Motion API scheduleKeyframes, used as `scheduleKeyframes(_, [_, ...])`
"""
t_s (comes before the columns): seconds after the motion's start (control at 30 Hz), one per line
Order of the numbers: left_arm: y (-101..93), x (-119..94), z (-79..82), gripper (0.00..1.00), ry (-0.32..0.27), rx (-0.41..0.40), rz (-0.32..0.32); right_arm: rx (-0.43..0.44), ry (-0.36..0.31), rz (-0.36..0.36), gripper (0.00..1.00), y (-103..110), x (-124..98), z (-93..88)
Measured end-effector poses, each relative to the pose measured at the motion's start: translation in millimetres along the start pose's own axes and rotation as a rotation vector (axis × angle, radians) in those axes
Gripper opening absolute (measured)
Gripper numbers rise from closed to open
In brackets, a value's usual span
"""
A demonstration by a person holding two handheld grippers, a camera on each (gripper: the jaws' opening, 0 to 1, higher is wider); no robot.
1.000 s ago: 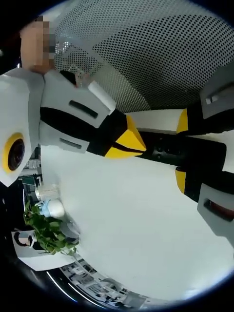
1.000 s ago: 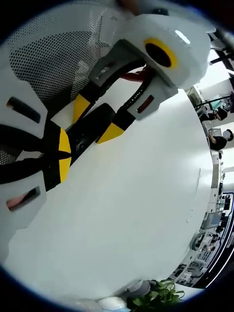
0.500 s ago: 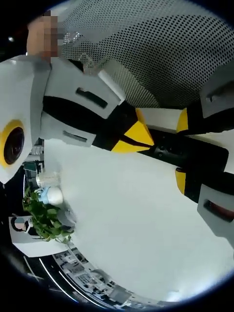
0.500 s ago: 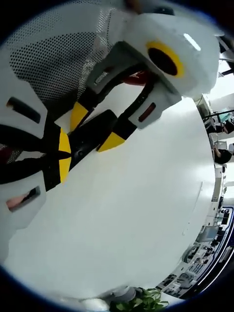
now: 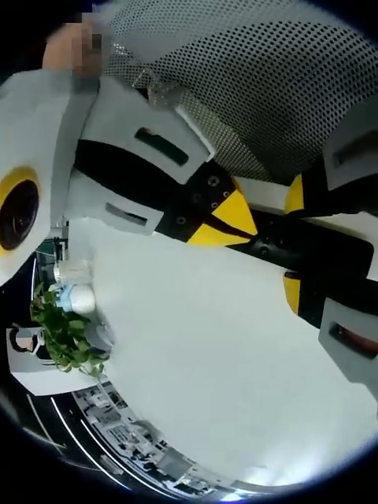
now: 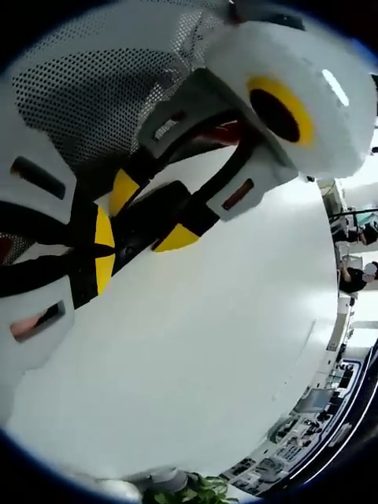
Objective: Press the specified remote control buttons in sequence, fully releasing each button before pressing the next.
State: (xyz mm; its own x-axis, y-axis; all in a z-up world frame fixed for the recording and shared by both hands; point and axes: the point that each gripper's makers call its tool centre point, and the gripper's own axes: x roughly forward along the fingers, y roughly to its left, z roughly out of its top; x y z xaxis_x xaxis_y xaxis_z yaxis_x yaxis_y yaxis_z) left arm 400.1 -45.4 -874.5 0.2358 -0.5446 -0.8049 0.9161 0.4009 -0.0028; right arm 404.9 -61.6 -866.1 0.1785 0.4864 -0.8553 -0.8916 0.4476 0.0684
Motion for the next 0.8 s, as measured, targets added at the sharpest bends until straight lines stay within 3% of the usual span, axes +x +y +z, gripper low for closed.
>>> scheduleKeyframes(0.23, [-0.5,-0.4,-0.3,0.27,-0.002,0.024,-0.015,0.039,-0.006,0.032,0.0,0.0,0.9,0.6])
scheduleKeyframes(0.33, [-2.4,-1.4,-1.7,0.26,0.012,0.048,-0.035,-0.084,0.045,0.032,0.0,2.0,0.7,-0.1])
scheduleKeyframes(0.4, [-3.3,-1.9,-2.9,0.25,0.019,0.065,-0.047,-0.119,0.07,0.033,0.0,3.0,1.0,-0.1])
scheduleKeyframes(0.8, [-0.6,-7.2,-10.9,0.25,0.04,0.084,-0.072,-0.081,0.098,0.027,0.0,-6.7,1.7,0.5])
